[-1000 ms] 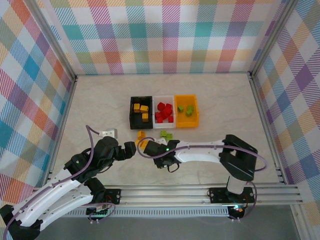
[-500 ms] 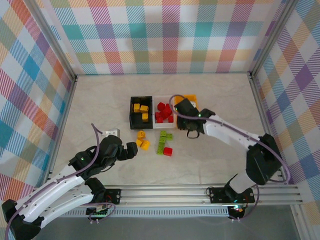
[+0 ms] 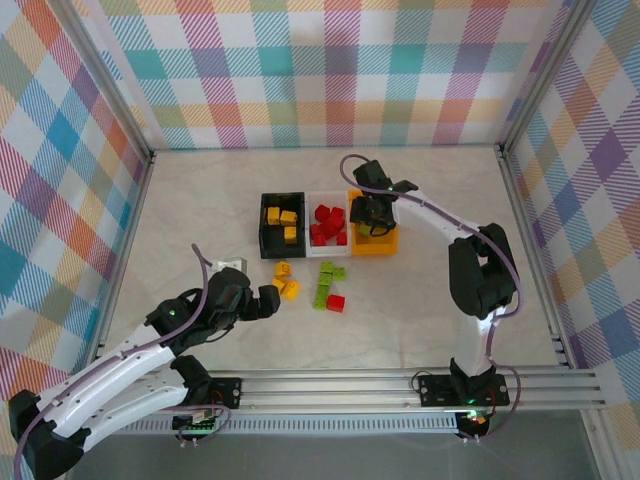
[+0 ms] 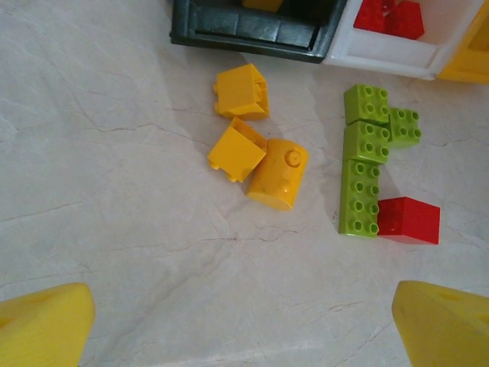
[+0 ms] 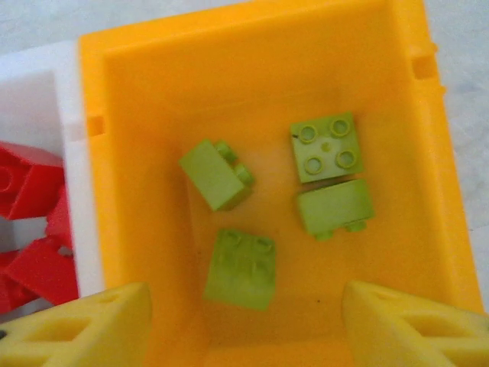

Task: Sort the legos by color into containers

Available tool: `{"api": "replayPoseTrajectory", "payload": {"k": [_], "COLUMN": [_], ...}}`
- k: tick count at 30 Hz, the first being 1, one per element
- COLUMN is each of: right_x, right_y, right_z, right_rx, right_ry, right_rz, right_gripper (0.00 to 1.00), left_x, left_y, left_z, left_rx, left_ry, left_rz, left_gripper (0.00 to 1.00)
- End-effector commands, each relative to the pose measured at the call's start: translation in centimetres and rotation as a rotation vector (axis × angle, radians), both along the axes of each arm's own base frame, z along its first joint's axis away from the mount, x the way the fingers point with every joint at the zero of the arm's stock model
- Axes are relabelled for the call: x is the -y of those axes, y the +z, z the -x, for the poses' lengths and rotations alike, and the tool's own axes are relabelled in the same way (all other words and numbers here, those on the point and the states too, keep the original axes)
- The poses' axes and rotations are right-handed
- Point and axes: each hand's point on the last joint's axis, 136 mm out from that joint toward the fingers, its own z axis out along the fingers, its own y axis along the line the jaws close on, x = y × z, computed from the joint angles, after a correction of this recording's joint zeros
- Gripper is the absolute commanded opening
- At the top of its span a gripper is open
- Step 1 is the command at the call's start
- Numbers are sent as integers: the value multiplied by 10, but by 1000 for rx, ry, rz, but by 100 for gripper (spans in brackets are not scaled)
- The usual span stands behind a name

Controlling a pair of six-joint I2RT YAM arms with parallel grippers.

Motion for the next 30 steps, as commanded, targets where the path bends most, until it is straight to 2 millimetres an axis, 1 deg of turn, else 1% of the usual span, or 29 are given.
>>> {"api": "replayPoseTrajectory", "payload": {"k": [1,2,4,6,7,8,10,12,14,18,21,25,27,30], "right_x": [-13,-17,-24,-30,-35,-35,-38,-44,-54,-78,-84,-76,-64,-46], "right_y": [43,48,52,48,43,36,16,-3,-21,-45,-60,-75,-80,-80], "right_z": [11,19,45,73,89,103,130,150,163,180,188,194,197,201], "right_rx": [78,93,108,105,101,88,56,21,-7,-57,-83,-126,-140,-125], "right_ry": [53,66,99,120,137,136,132,129,155,233,249,226,190,151], "right_rz": [-67,-75,-86,-93,-100,-94,-101,-110,-106,-46,-24,17,64,86], "right_gripper": [71,72,74,76,84,86,86,87,86,84,82,77,73,65], "left_x": [16,17,18,15,13,11,9,9,9,4,2,2,1,1], "left_y": [18,17,14,13,12,12,14,14,15,10,5,2,2,2], "left_z": [-7,-9,-12,-14,-15,-15,-16,-16,-16,-14,-11,-10,-10,-10], "left_rx": [32,31,26,27,30,34,47,51,53,43,31,33,35,34], "left_ry": [-50,-52,-45,-33,-23,-15,-4,-6,-5,2,6,11,12,10], "left_rz": [43,41,29,8,-4,-9,-10,-5,-3,-24,-26,-12,-14,-18], "left_gripper": [100,100,100,100,100,100,100,100,100,100,100,100,100,100]}}
